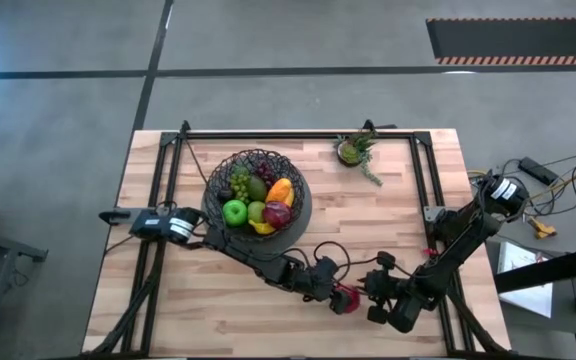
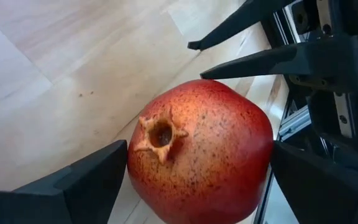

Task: Build produce basket
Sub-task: Put the pomegranate into the basket

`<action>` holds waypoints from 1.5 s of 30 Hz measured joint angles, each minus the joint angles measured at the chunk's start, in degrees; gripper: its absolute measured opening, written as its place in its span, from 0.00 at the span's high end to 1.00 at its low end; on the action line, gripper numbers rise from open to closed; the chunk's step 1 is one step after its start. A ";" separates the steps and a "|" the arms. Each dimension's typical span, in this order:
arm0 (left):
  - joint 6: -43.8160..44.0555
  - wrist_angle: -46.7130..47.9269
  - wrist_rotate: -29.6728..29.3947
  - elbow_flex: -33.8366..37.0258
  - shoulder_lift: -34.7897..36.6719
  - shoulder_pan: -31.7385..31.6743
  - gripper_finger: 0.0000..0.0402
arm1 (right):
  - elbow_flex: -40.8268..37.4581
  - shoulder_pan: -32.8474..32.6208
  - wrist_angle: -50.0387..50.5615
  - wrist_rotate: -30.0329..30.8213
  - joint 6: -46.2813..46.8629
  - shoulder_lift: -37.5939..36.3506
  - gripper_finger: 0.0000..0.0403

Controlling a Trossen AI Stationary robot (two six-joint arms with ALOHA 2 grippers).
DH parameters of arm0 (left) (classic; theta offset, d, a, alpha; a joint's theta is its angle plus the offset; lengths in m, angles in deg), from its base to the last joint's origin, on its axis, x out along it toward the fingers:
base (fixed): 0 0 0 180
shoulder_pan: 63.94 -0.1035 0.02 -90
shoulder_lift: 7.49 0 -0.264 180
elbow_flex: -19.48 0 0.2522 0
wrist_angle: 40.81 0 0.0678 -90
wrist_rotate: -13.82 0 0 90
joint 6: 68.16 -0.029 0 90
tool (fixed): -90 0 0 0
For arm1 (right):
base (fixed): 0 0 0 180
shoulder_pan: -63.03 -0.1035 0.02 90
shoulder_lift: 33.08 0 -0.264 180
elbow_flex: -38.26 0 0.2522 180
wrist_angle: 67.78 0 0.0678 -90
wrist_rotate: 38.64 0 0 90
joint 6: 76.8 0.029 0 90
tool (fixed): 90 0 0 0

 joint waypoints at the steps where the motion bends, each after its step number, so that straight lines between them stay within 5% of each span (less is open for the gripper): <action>1: -0.13 0.00 -0.17 0.02 0.00 -0.04 0.10 | 0.00 0.00 0.15 -0.13 0.00 -0.20 0.85; 11: -0.99 -0.21 -2.10 0.64 0.00 -0.15 0.24 | 0.08 -1.36 7.94 -2.05 6.44 -7.51 0.89; 23: -13.54 6.81 -3.46 -2.75 2.16 -0.20 0.25 | 0.07 -6.38 24.21 1.13 16.58 -19.41 0.89; 32: -18.93 17.27 -9.67 -3.58 8.02 -0.17 0.26 | 0.07 -6.47 26.36 3.15 17.60 -20.98 0.89; 37: -21.10 26.66 -18.85 -4.93 14.88 -0.31 0.26 | 0.07 -6.45 26.53 4.04 17.77 -20.64 0.89; 45: -11.74 59.58 -29.30 -5.04 29.94 -4.69 0.26 | 0.00 -6.34 28.21 8.75 16.95 -20.64 0.89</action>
